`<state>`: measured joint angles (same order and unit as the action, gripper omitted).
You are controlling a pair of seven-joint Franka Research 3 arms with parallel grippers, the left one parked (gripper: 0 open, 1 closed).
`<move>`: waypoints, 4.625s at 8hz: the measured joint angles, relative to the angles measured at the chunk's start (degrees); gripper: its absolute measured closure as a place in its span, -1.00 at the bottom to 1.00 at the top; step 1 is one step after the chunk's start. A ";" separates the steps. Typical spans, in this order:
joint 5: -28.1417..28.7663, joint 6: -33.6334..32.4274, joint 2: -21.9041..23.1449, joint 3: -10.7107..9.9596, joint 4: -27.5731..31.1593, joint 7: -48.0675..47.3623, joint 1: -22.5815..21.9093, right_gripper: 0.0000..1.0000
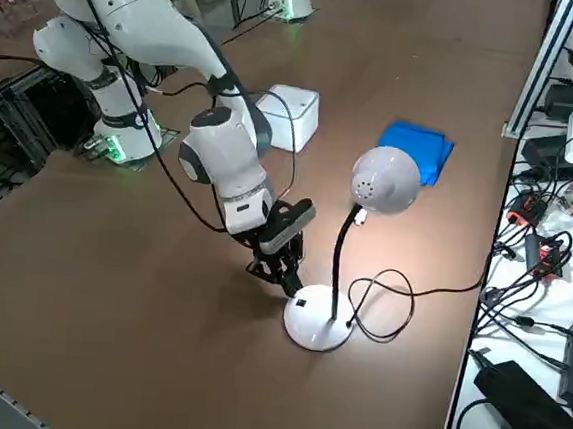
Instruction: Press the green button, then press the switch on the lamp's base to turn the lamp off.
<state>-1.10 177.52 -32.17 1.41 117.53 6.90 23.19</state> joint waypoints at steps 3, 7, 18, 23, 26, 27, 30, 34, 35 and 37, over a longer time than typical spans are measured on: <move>0.00 0.08 0.00 0.00 -0.45 -0.03 0.03 0.97; 0.00 0.13 -0.03 0.07 -1.04 -0.45 -0.06 0.97; 0.00 2.03 -2.30 0.36 -2.13 -1.91 -0.37 0.97; 0.00 2.97 -2.82 0.34 -2.20 -2.06 -0.35 0.97; 0.00 3.31 -3.08 0.32 -2.15 -2.14 -0.35 0.97; 0.00 3.34 -3.08 0.32 -2.14 -2.14 -0.35 0.97; 0.00 3.14 -2.59 0.40 -2.64 -2.16 -0.83 0.97; -0.01 -18.75 7.11 0.55 -4.63 -2.20 -2.04 0.97; -0.05 -29.41 11.02 0.55 -4.71 -1.24 -2.04 0.97; -0.04 -51.23 17.72 0.55 -4.70 1.19 -2.09 0.97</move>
<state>-1.15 126.29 -14.45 1.97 112.83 8.09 21.10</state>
